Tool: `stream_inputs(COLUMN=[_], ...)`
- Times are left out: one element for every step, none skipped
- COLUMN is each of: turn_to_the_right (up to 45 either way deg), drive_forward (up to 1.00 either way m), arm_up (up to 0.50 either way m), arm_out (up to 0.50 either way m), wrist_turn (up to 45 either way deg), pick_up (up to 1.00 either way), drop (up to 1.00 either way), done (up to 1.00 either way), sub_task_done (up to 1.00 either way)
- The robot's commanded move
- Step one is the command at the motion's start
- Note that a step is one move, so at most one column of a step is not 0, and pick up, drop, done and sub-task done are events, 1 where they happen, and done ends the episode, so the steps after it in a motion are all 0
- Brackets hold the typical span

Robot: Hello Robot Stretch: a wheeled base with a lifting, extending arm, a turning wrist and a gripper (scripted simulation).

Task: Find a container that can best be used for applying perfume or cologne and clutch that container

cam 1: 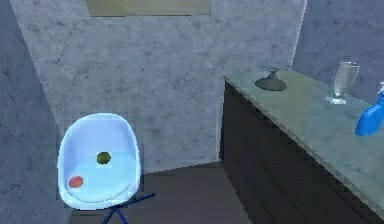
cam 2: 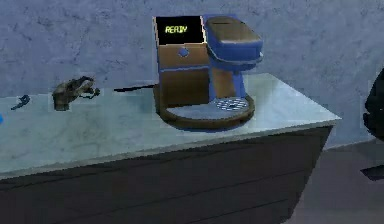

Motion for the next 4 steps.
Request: stream_inputs(turn_to_the_right=[39.0, 0.0, -45.0, -33.0], drive_forward=[0.00, 0.40, 0.00, 0.00], arm_up=[0.00, 0.00, 0.00, 0.00], arm_out=[0.00, 0.00, 0.00, 0.00], wrist_turn=[0.0, 0.0, 0.0, 0.0], pick_up=[0.00, 0.00, 0.00, 0.00], drop=[0.00, 0.00, 0.00, 0.00], done=[0.00, 0.00, 0.00, 0.00], sub_task_done=[0.00, 0.00, 0.00, 0.00])
